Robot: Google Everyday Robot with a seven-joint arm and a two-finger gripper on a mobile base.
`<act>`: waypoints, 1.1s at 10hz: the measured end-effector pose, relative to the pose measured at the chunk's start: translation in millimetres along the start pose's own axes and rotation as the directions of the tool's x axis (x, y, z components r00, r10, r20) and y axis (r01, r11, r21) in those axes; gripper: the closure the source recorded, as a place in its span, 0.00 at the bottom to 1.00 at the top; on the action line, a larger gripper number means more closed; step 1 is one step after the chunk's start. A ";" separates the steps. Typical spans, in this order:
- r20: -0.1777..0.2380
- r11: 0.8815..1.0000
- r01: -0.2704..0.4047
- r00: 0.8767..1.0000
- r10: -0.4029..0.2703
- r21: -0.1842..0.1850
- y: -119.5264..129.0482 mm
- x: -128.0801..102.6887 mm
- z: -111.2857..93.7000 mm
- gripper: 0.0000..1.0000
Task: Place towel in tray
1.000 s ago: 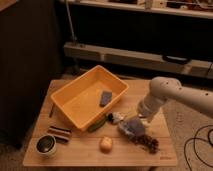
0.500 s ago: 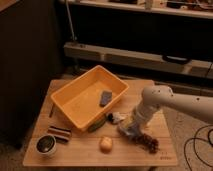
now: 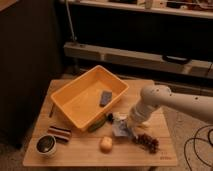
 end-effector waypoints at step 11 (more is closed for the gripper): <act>0.179 0.969 -0.049 0.979 0.094 -0.240 66.8 -100.5 -255.6 1.00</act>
